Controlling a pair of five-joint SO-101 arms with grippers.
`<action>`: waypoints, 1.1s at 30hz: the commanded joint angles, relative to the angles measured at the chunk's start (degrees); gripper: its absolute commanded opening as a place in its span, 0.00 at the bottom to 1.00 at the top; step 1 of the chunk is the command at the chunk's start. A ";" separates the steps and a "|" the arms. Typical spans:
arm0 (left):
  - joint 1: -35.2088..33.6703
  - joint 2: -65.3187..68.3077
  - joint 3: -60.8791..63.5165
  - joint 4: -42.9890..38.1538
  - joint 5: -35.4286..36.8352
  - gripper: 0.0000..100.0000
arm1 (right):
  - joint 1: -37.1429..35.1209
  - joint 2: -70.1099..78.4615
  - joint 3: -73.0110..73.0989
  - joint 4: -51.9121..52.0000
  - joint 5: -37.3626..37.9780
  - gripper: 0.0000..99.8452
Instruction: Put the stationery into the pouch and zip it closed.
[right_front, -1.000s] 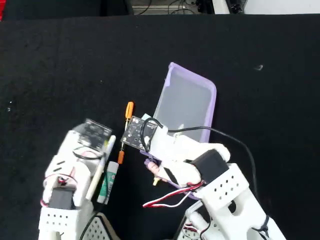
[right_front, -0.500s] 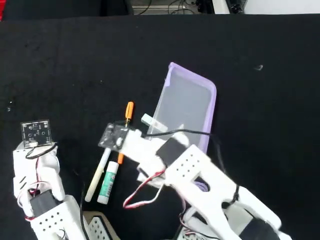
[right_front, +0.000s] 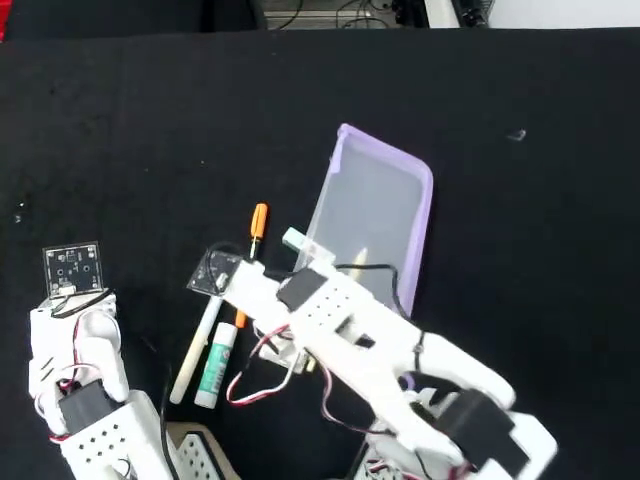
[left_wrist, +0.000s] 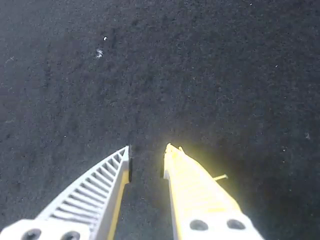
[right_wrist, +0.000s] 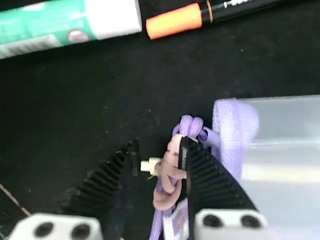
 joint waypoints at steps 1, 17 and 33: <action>-0.75 -0.53 1.27 0.26 -0.62 0.12 | 4.75 4.35 -1.10 -2.46 -0.53 0.13; -0.75 -0.53 1.27 0.35 -0.62 0.12 | 9.23 7.96 -5.67 4.75 2.20 0.13; -0.66 -0.53 1.27 0.35 -0.44 0.12 | 9.14 9.89 -1.54 2.99 2.37 0.13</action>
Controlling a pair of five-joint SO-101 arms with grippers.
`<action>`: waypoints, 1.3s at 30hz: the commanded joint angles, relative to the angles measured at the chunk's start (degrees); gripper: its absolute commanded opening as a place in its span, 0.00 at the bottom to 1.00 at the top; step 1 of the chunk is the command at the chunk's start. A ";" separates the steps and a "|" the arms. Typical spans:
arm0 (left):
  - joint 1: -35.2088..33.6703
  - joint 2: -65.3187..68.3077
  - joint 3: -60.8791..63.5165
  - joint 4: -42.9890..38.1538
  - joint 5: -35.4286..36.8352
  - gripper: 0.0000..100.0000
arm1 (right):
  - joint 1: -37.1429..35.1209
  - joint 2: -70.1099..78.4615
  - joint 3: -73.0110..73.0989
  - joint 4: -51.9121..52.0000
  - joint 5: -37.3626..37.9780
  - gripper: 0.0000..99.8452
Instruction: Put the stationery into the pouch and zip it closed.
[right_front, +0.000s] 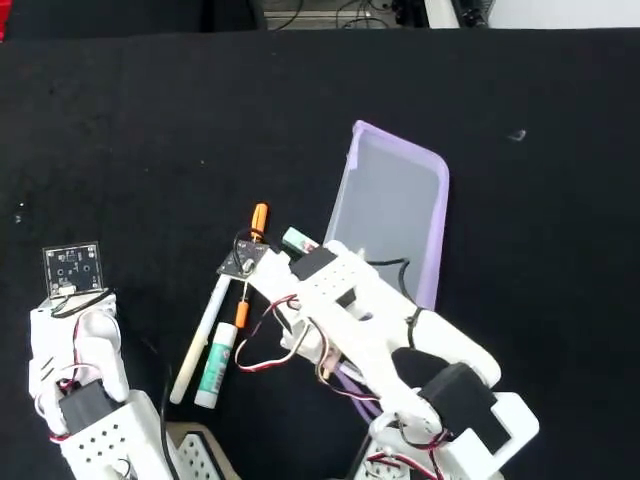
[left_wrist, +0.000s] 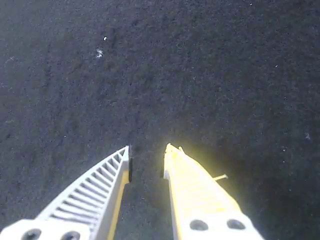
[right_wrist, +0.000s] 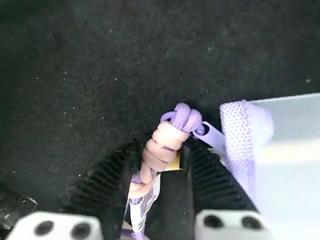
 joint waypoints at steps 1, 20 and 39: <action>-0.66 -0.53 1.27 0.35 -0.44 0.12 | 0.79 3.30 -0.04 -0.97 0.70 0.12; -0.22 -0.53 1.27 0.35 -0.35 0.12 | 0.97 -4.44 -22.02 18.90 0.70 0.01; 27.30 -0.53 -1.98 0.35 -0.62 0.12 | 15.56 -34.86 -15.78 29.01 13.98 0.01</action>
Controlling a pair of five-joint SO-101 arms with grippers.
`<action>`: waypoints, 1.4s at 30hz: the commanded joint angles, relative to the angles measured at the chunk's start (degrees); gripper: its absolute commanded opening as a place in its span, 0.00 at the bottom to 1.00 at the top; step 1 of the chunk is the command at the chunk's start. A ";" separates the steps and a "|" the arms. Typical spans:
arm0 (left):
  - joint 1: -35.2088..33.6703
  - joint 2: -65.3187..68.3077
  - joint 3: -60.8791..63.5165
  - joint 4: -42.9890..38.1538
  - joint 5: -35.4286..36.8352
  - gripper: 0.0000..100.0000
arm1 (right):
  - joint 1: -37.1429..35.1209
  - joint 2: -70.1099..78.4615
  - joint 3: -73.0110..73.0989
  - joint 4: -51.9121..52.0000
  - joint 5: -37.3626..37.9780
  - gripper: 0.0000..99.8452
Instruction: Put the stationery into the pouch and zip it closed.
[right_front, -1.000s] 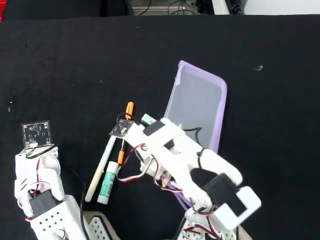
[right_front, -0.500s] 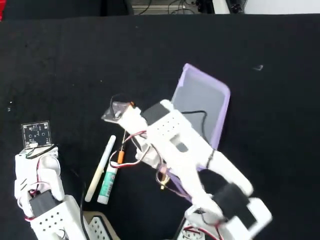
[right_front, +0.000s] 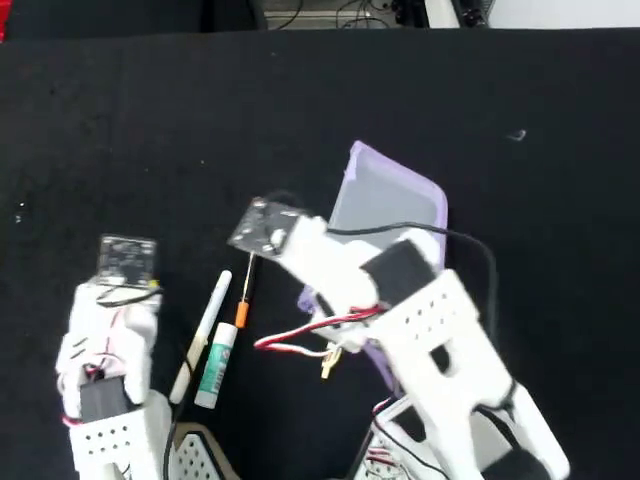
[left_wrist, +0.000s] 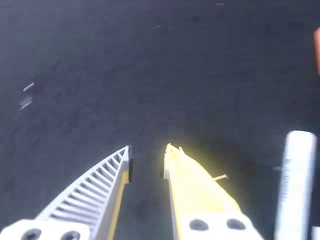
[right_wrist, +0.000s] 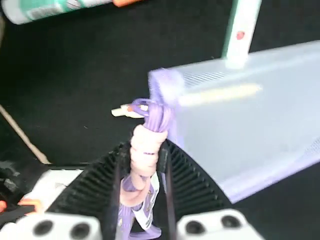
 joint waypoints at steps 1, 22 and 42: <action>10.42 -0.53 -3.12 0.35 -0.62 0.12 | 11.52 -6.02 4.00 -2.20 7.56 0.01; 52.35 -0.53 -11.74 0.35 18.73 0.26 | 17.05 -17.45 9.80 -6.68 9.76 0.01; 51.03 -0.44 -4.62 -16.53 21.01 0.26 | 17.05 -17.80 11.91 -6.77 9.76 0.01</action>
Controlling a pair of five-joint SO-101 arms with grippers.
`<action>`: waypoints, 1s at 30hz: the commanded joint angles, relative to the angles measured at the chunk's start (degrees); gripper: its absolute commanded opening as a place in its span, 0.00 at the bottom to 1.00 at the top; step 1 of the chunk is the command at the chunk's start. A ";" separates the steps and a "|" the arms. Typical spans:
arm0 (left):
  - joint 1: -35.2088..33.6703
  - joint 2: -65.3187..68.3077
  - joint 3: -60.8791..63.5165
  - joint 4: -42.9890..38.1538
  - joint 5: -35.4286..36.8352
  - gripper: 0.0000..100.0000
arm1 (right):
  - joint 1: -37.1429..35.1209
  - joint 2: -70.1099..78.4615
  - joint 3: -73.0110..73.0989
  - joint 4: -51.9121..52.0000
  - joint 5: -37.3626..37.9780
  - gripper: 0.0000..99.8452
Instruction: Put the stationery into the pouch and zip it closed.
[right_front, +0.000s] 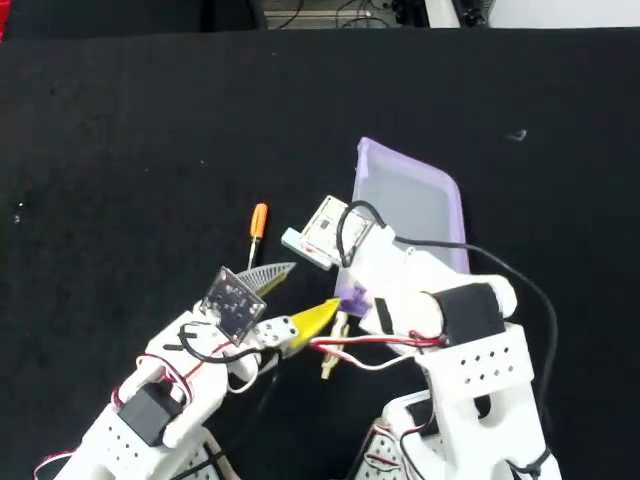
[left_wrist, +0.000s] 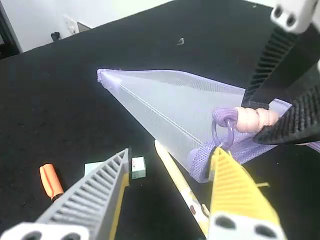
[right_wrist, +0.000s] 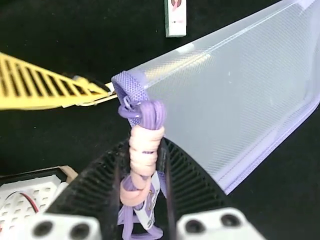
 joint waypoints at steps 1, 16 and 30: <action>-0.48 -0.35 -0.04 -2.20 -1.32 0.26 | 0.97 -1.45 -0.84 -1.23 0.09 0.01; -0.48 -0.26 0.22 -2.11 0.97 0.26 | 0.97 -1.45 -0.84 -1.93 0.09 0.01; -0.40 27.43 -17.89 0.79 4.66 0.26 | -4.40 -1.45 -0.84 -1.93 -2.81 0.01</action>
